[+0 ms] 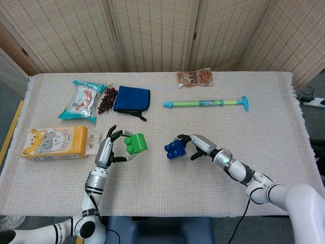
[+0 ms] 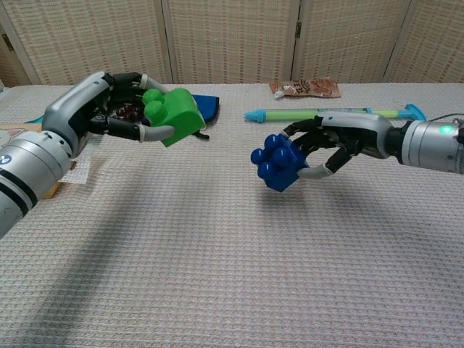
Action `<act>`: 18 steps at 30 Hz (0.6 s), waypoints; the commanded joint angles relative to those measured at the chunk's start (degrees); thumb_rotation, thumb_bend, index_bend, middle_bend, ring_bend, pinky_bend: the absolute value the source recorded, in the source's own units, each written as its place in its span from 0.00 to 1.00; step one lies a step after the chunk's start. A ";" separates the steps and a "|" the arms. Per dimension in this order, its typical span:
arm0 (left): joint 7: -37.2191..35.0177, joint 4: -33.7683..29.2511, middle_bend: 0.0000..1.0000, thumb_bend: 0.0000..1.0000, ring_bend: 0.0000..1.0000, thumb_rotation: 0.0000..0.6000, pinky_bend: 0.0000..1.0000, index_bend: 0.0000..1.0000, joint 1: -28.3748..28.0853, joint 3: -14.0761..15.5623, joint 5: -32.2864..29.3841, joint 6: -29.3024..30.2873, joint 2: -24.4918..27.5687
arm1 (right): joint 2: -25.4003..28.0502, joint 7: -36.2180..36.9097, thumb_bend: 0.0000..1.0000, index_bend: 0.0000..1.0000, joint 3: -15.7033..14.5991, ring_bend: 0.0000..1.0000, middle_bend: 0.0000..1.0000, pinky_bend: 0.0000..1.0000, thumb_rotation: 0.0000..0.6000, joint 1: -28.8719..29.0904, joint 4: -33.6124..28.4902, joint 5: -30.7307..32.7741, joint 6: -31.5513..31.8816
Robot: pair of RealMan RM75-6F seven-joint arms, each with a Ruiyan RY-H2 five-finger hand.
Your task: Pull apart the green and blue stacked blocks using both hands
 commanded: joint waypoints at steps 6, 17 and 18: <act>-3.57 6.04 0.83 0.56 0.31 1.00 0.00 0.53 1.03 2.56 -0.87 -3.34 -1.08 | 6.67 -13.63 0.40 0.65 1.17 0.40 0.47 0.20 1.00 -1.84 -9.55 5.40 -5.06; -7.05 13.21 0.83 0.56 0.31 1.00 0.00 0.54 0.67 3.56 -0.44 -6.27 -3.91 | 8.58 -23.35 0.40 0.65 3.67 0.40 0.47 0.19 1.00 -3.28 -12.91 10.08 -7.63; -7.24 13.69 0.83 0.56 0.31 1.00 0.00 0.54 0.65 3.61 -0.38 -6.39 -4.13 | 8.62 -23.67 0.40 0.65 3.76 0.39 0.47 0.19 1.00 -3.41 -13.01 10.20 -7.74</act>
